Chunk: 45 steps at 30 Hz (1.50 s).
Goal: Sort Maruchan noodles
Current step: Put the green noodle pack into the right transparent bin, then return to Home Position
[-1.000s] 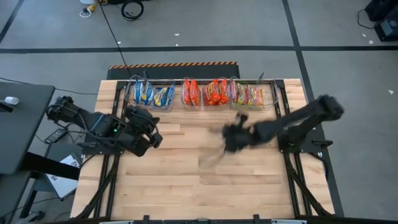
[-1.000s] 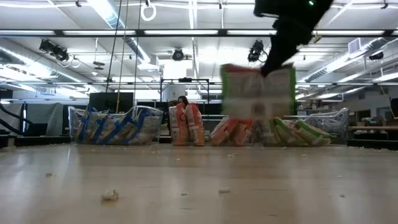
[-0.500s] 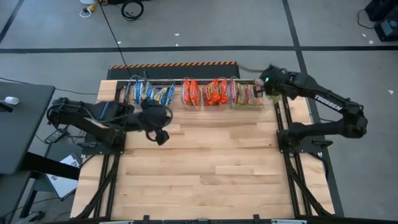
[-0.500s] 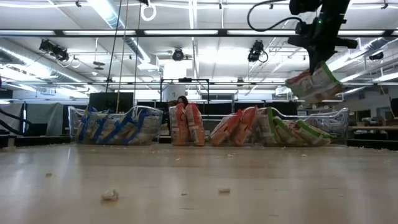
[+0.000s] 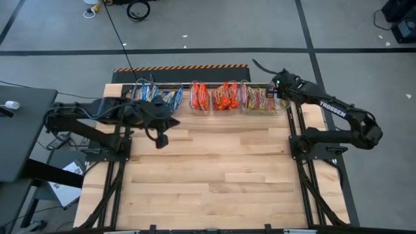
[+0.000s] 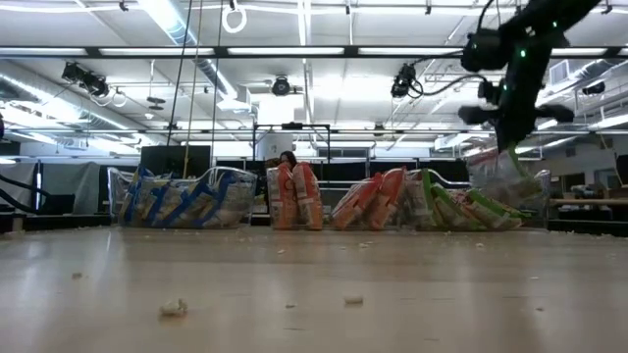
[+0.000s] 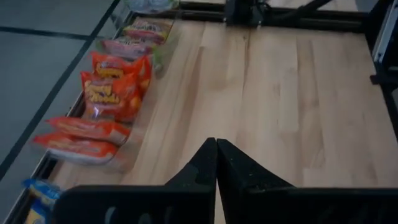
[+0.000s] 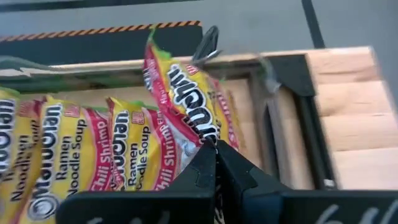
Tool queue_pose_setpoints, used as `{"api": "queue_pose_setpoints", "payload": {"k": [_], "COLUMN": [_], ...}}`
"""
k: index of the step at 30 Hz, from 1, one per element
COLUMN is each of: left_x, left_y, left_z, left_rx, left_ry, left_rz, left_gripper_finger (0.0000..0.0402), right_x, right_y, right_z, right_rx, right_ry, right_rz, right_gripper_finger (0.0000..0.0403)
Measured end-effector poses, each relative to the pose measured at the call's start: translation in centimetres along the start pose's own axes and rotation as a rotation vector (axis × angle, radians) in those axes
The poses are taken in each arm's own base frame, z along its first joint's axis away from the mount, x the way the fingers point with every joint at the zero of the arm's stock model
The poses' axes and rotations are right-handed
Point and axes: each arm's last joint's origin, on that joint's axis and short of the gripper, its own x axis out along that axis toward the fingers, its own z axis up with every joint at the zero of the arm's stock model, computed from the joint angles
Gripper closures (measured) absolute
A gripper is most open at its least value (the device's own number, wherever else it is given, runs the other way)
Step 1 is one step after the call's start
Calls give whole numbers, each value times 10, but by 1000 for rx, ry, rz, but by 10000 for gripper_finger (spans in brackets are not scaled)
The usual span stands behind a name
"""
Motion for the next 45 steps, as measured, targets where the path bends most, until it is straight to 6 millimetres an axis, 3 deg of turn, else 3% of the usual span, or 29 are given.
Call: {"api": "queue_pose_setpoints", "payload": {"k": [7,14,18,21,25,32,38,41,45], "left_x": [-29,-42,-43,-40,-20,23,35,33,38], "left_y": [20,38,39,36,23,27,37,39,39], "left_z": [4,3,3,0,-13,-63,-109,-127,-142], "left_rx": [-16,-15,-140,-169,-129,-196,-133,-127,-110], "left_ry": [-124,-168,-187,-155,-162,-253,-309,-263,-170], "left_rz": [16,250,271,252,182,18,50,83,97], "left_gripper_finger": [392,392,392,392,392,392,392,392,392], "right_x": [37,41,26,6,-26,-79,-109,-117,-118], "right_y": [-7,-25,-28,-22,-14,5,33,40,43], "right_z": [-25,-33,-29,-27,-30,-58,-82,-89,-96], "right_rx": [137,30,-74,-158,-255,-540,-655,-696,-717], "right_ry": [-19,101,60,-43,-193,-294,-293,-282,-246], "right_rz": [-13,-103,-24,156,404,896,1256,1357,1370], "right_gripper_finger": [390,323,280,260,251,269,302,313,317]}}
